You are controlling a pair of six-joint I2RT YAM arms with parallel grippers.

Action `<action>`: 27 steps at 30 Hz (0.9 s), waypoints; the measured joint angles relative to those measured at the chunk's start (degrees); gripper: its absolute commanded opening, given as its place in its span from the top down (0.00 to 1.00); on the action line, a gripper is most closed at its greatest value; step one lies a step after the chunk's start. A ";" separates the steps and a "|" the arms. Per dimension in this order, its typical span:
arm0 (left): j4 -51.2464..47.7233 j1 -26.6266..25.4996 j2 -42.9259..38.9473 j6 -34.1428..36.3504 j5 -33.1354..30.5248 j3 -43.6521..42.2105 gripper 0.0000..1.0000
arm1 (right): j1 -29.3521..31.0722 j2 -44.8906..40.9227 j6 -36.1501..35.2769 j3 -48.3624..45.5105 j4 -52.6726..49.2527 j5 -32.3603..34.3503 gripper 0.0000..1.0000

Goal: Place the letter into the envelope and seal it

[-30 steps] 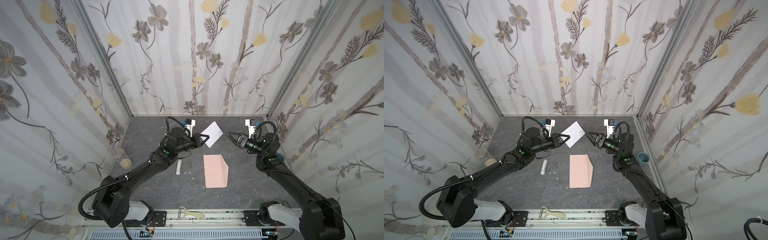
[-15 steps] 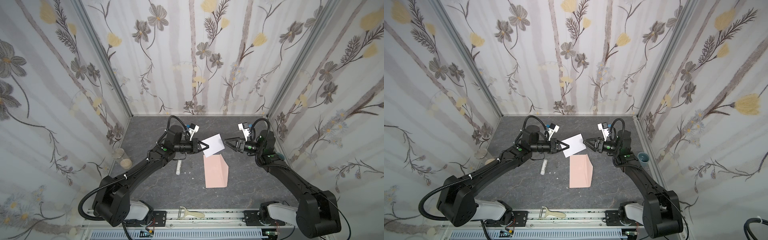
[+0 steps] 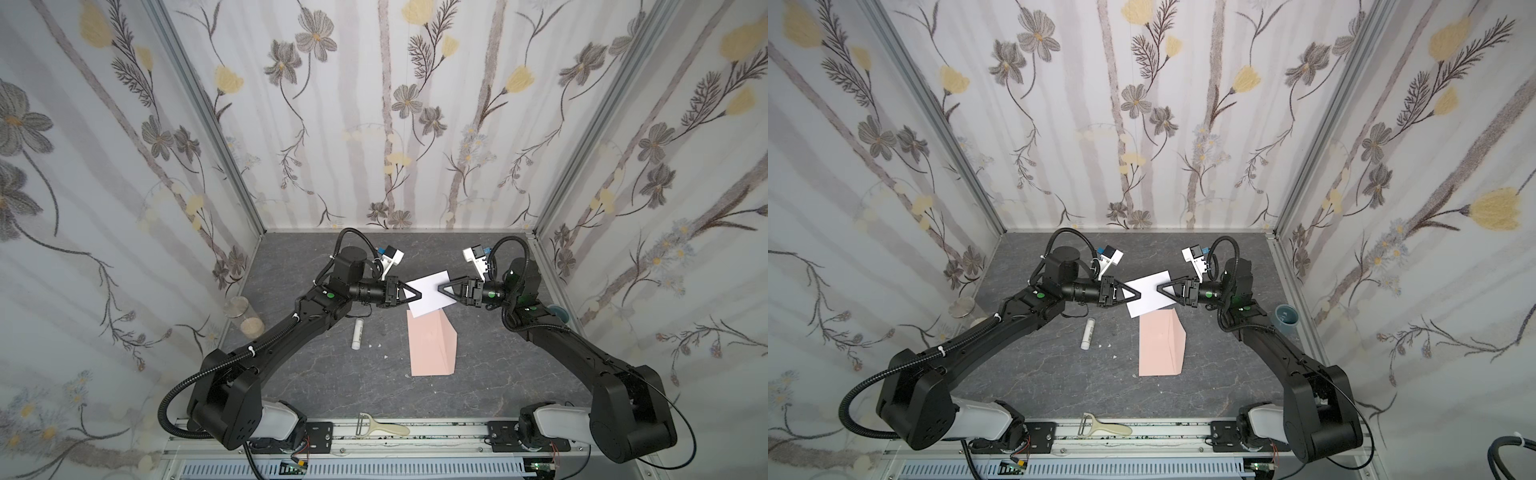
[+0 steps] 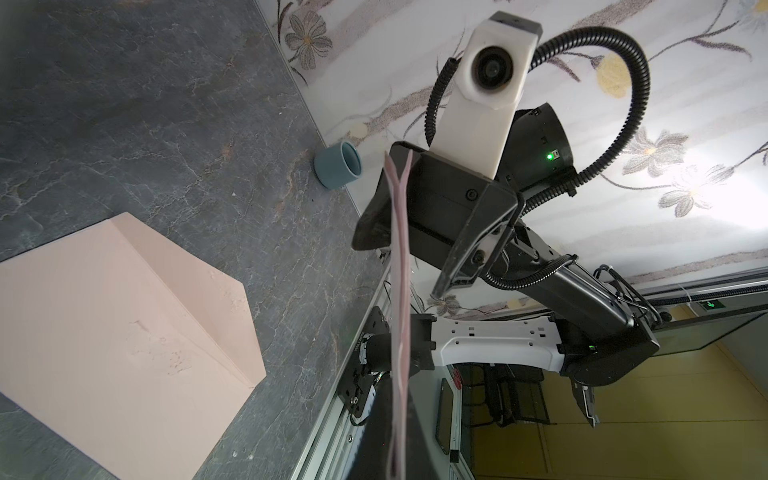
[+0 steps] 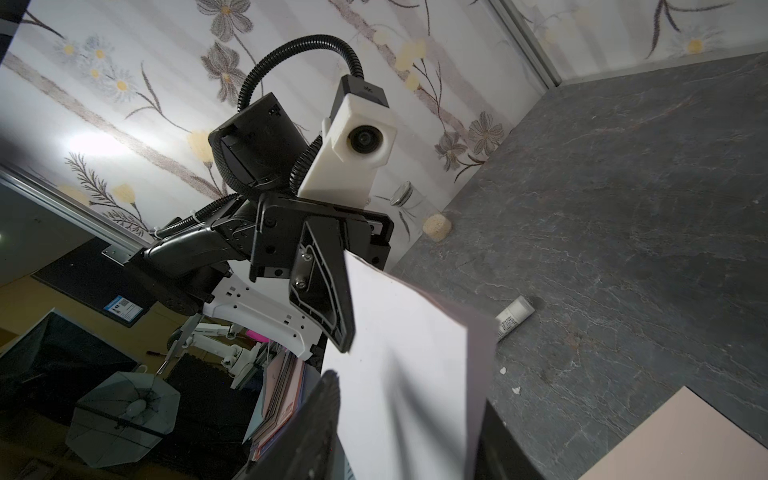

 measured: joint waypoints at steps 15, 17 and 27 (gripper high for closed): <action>-0.20 1.16 -2.34 -0.68 -4.15 0.61 0.56 | 1.20 0.22 3.78 1.55 3.13 -0.26 1.00; -0.22 1.20 -3.37 -1.53 -6.95 0.61 0.45 | 1.20 -0.59 3.93 1.38 3.26 0.57 1.00; 17.88 0.92 -16.94 -12.39 -25.94 -17.88 0.44 | 1.33 -5.62 13.16 -4.63 12.79 15.91 1.00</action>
